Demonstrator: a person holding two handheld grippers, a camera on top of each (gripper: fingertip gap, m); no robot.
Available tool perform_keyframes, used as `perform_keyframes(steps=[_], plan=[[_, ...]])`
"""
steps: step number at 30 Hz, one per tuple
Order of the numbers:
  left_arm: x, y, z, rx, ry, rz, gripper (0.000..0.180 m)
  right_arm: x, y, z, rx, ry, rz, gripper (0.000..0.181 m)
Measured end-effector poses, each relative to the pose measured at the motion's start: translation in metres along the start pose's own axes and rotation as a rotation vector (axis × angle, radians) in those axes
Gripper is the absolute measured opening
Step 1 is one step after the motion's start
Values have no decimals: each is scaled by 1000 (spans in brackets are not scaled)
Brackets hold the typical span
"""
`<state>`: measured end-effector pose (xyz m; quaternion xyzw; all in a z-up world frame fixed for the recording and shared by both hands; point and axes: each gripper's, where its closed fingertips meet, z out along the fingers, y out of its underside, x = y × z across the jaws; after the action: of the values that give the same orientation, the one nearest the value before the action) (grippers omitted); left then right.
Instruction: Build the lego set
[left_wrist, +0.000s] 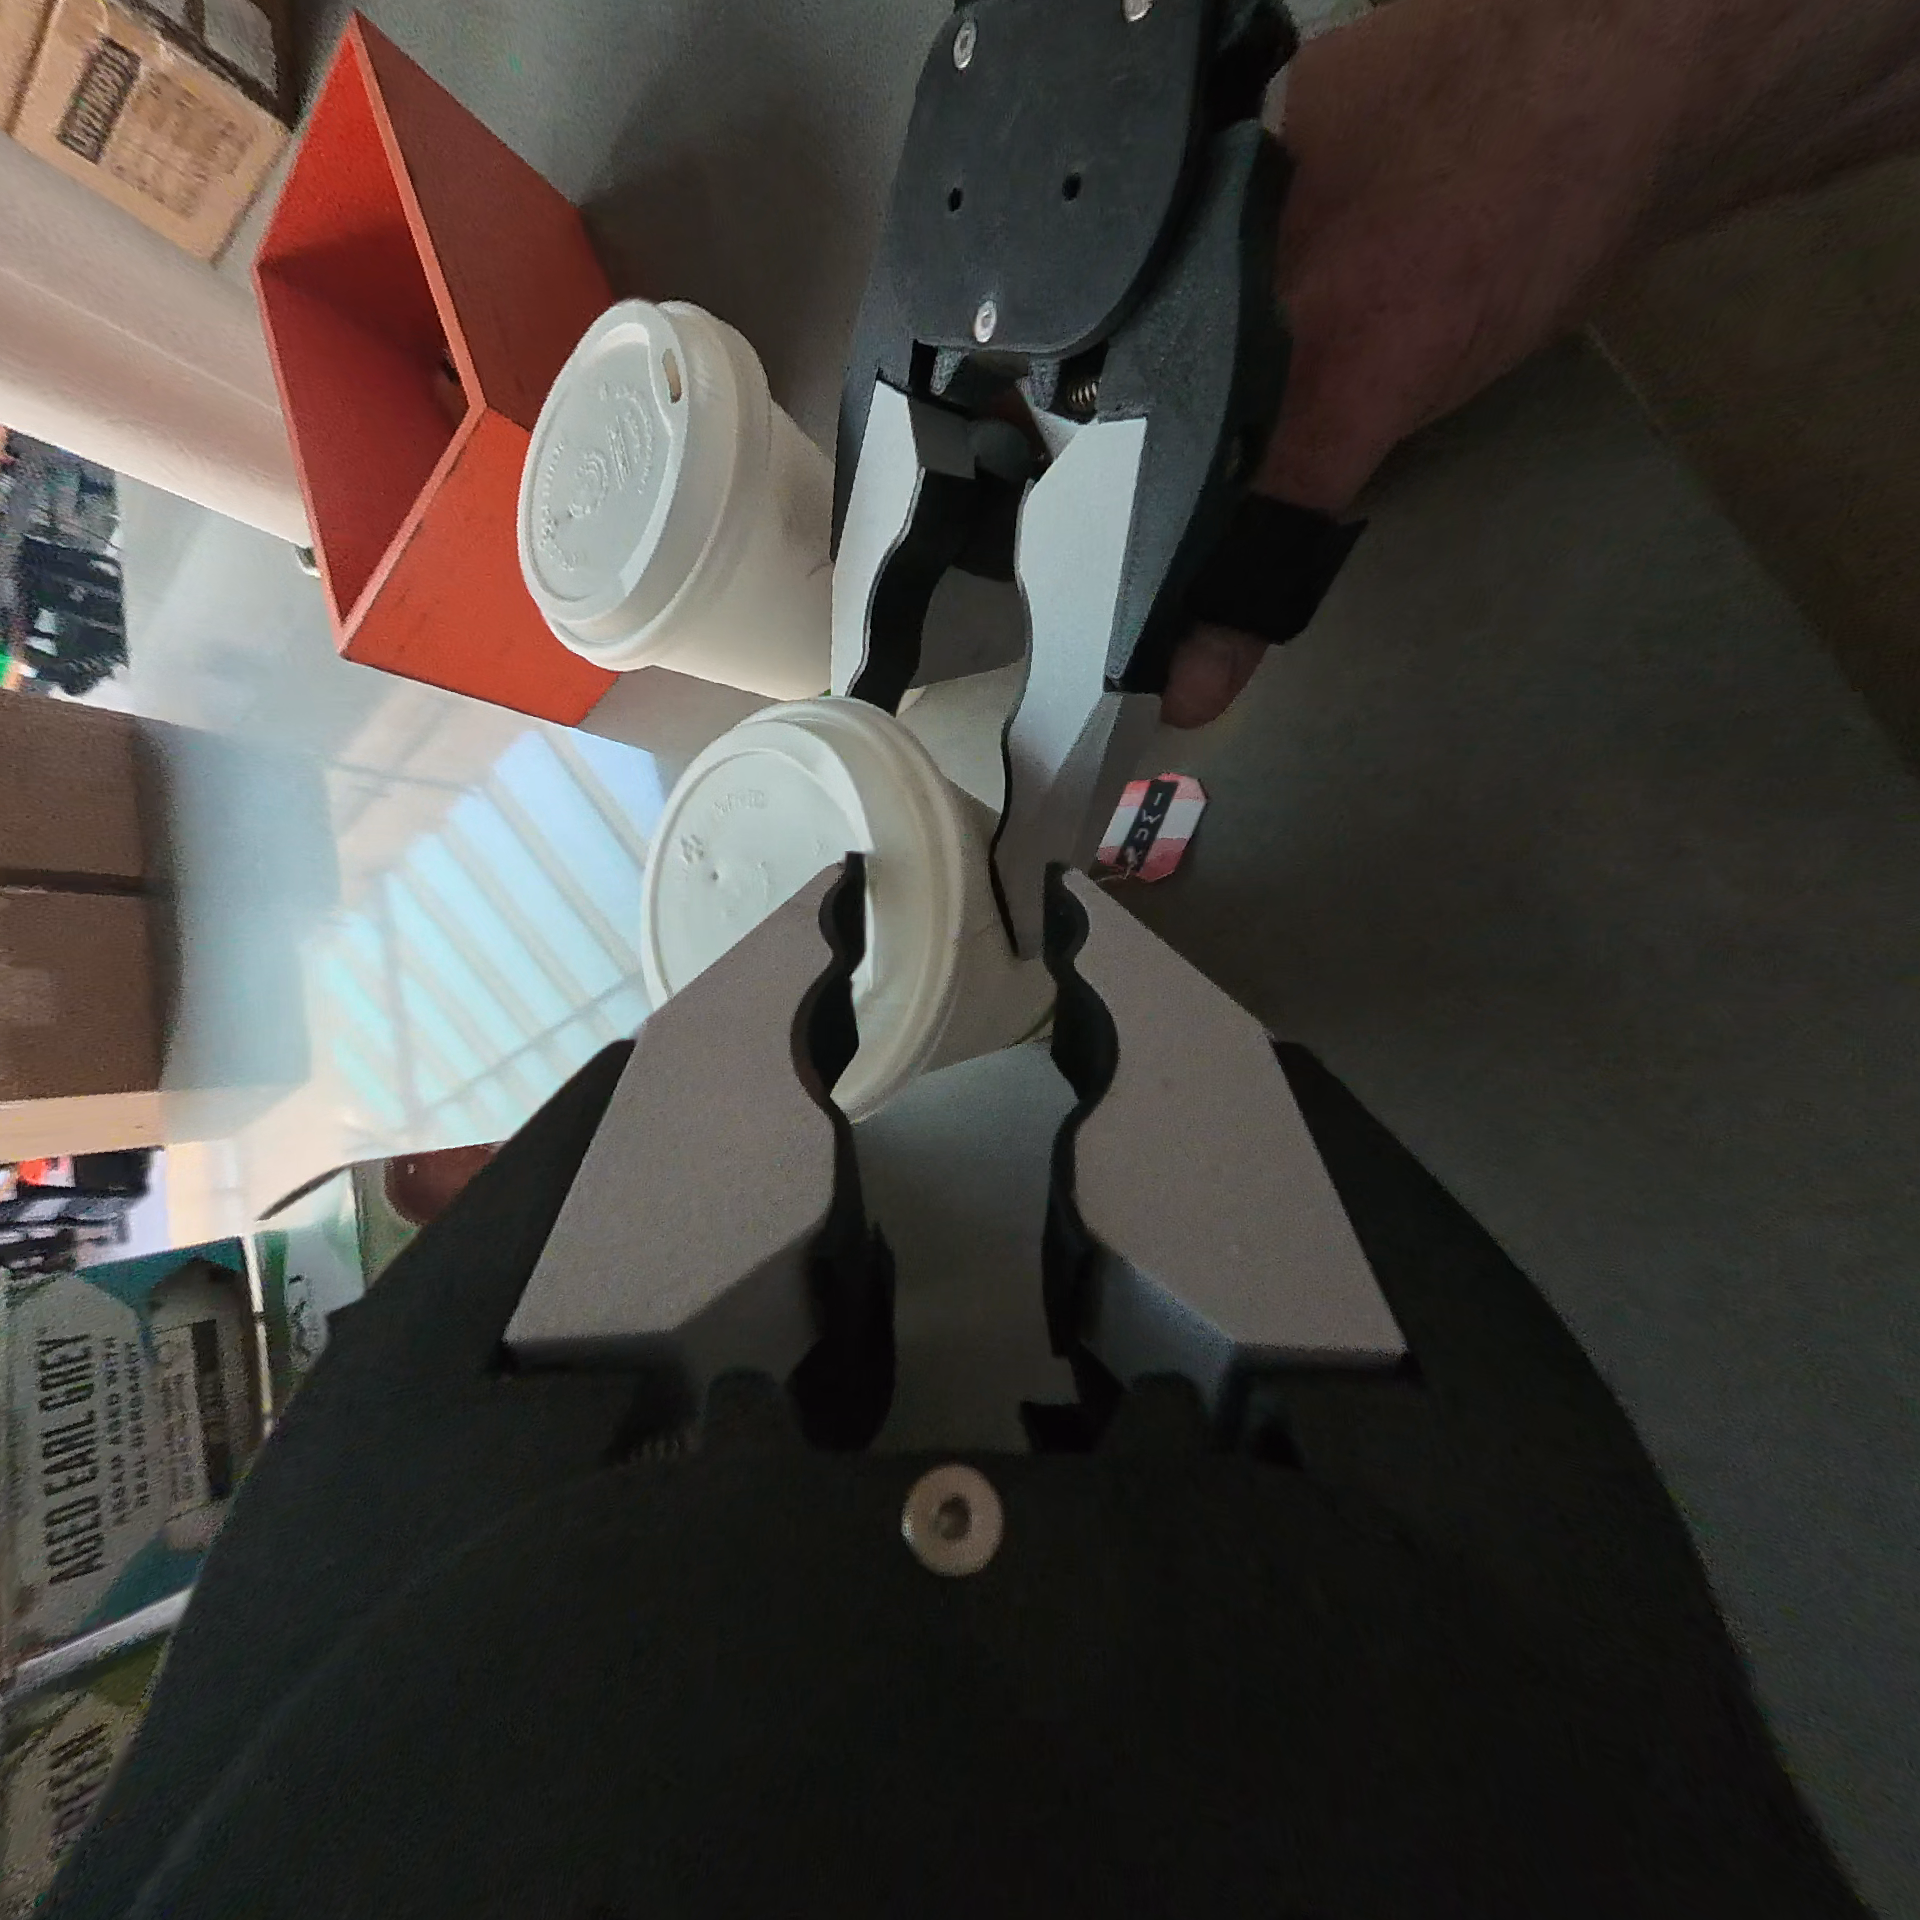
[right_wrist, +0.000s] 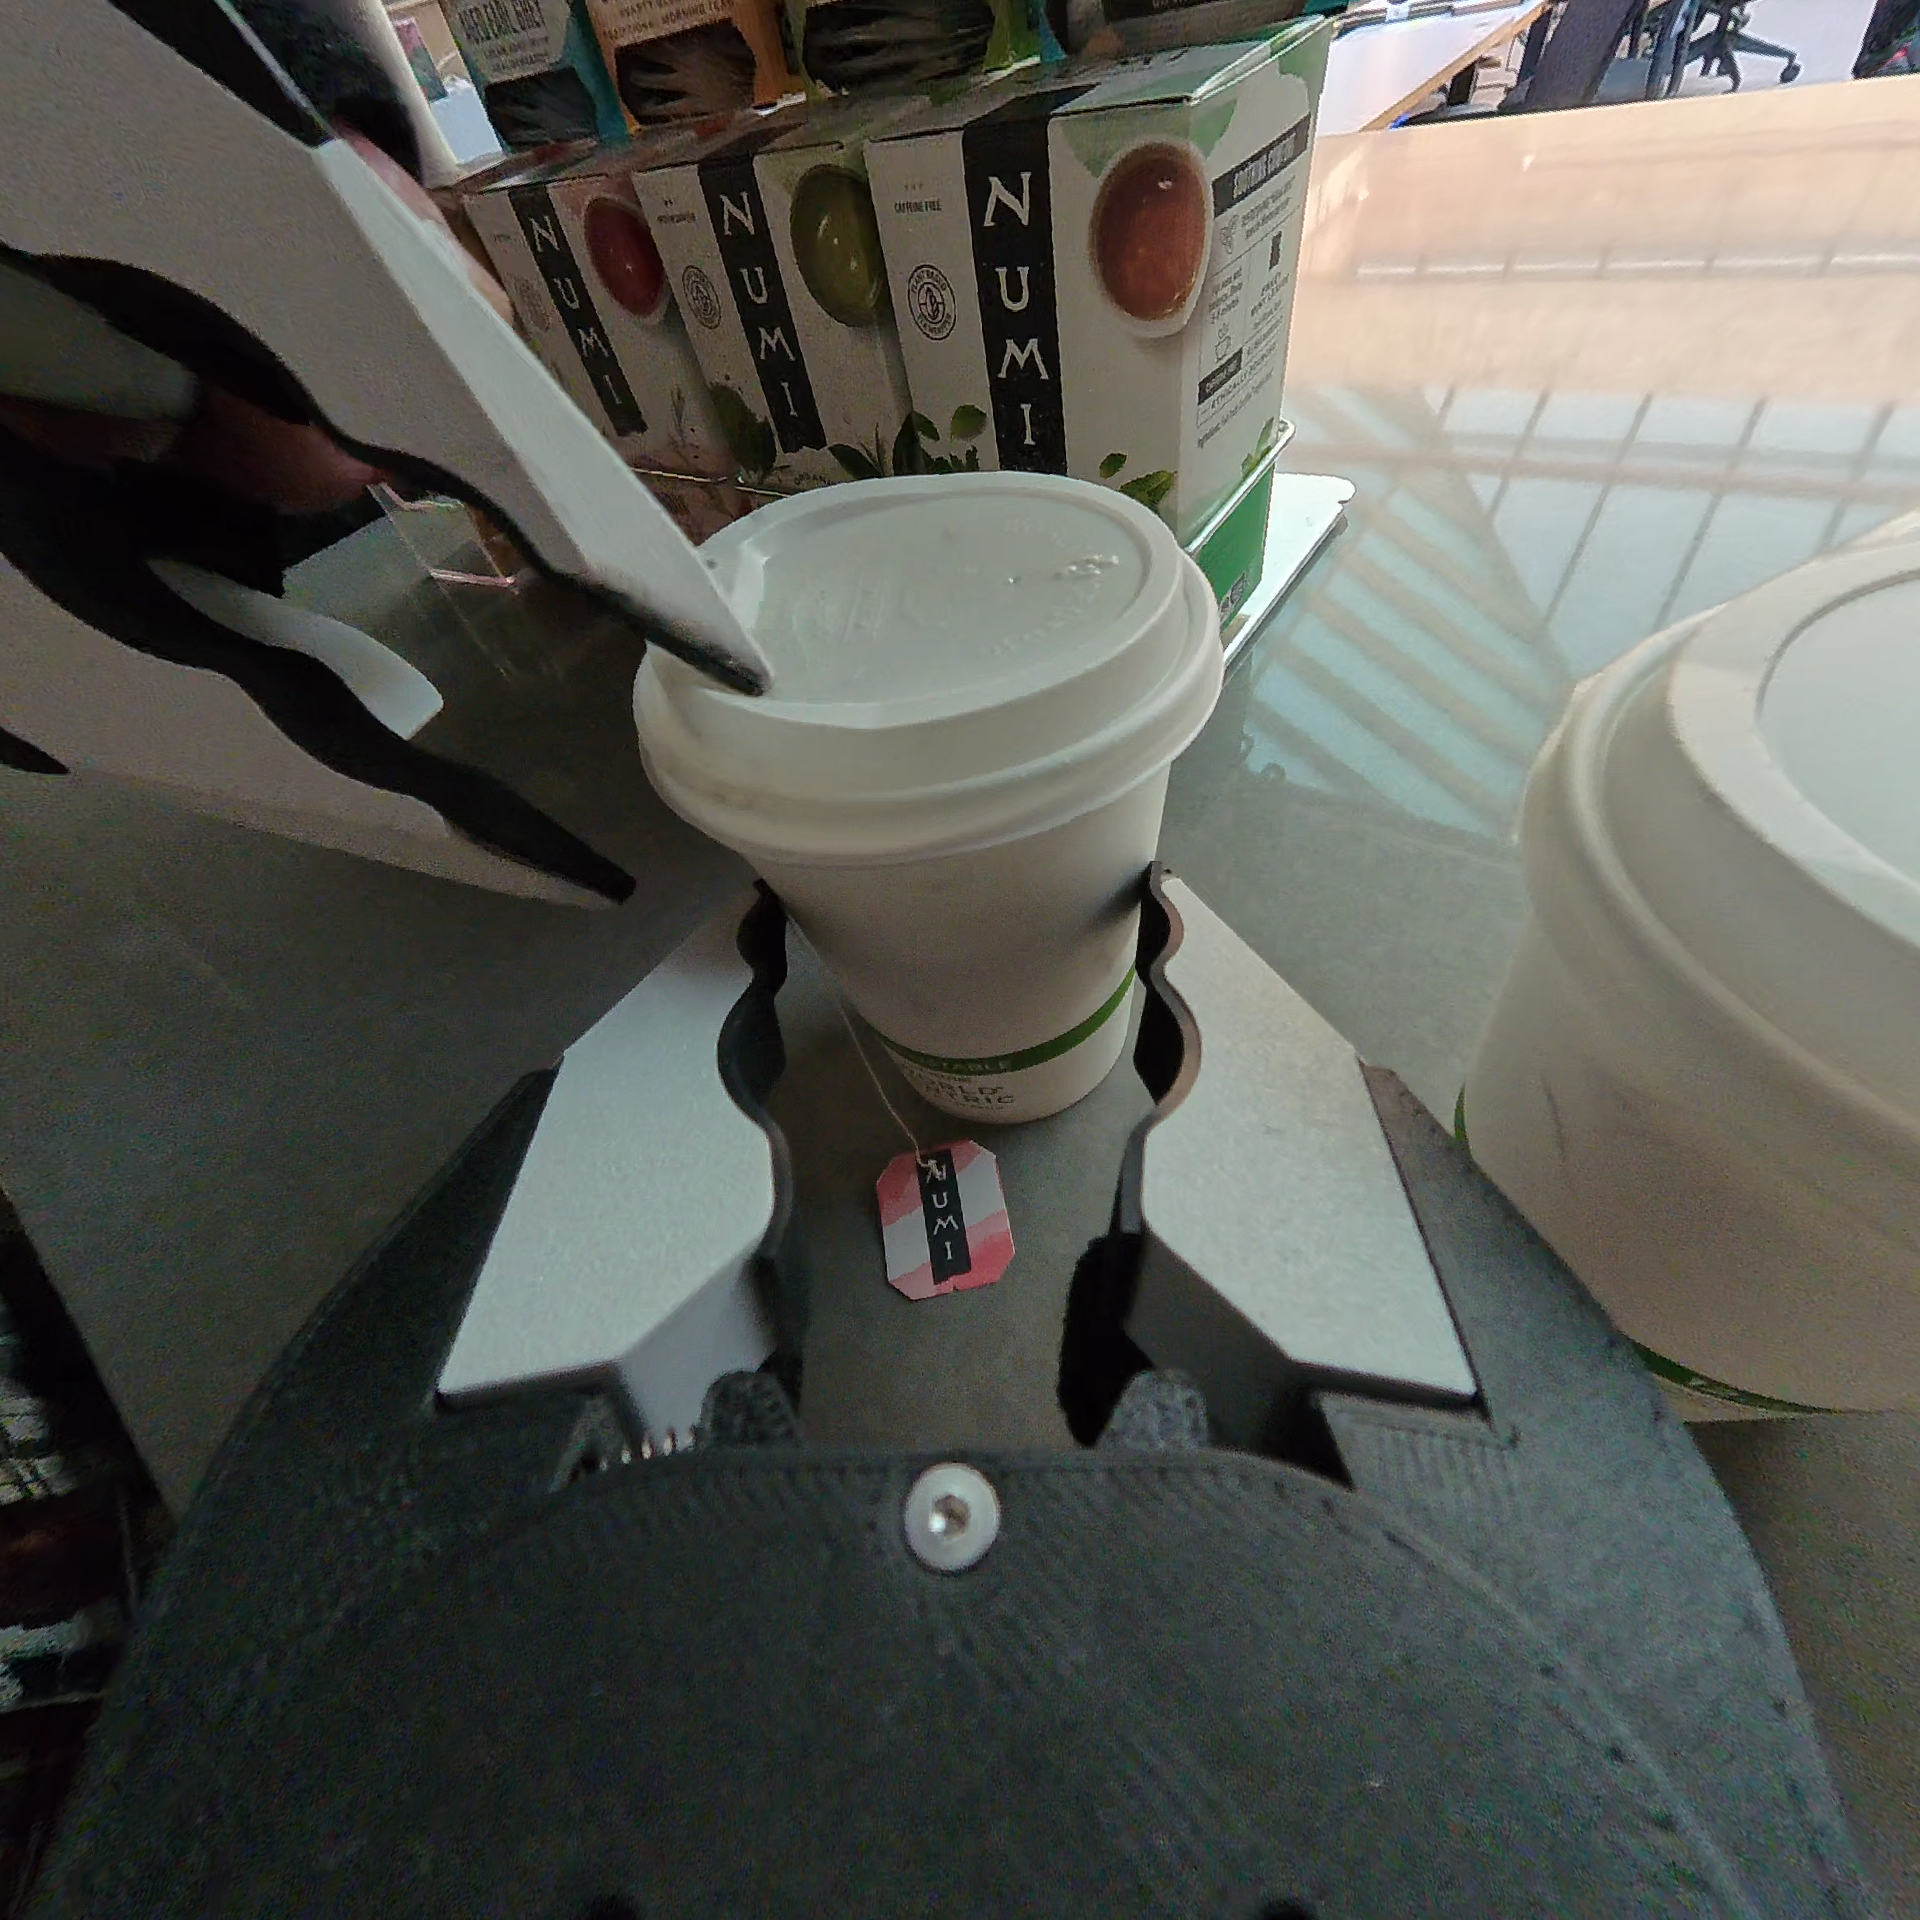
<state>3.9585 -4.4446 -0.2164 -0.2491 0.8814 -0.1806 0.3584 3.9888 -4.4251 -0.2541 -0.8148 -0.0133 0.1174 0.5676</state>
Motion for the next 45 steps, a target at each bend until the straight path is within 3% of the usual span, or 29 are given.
perform_keyframes(steps=[13, 26, 32, 36, 40, 45], plan=[[-6, 8, -1, -30, -102, 125, 19, 0, 0, 1, 0, 11, 3, 66], [-7, 4, 4, -102, -37, 135, 20, 1, 0, 2, -10, 24, -32, 64], [-11, -1, 6, -95, 34, 78, 31, 1, 1, 2, -10, 30, -45, 64], [-17, -12, 5, 4, 103, -57, 50, 0, 1, 2, -12, 35, -52, 64], [-15, -6, 13, -7, 105, -72, 49, 1, 1, 2, -12, 39, -55, 64], [-17, -8, 16, 13, 41, -41, 36, 1, 1, 2, -12, 40, -59, 63]])
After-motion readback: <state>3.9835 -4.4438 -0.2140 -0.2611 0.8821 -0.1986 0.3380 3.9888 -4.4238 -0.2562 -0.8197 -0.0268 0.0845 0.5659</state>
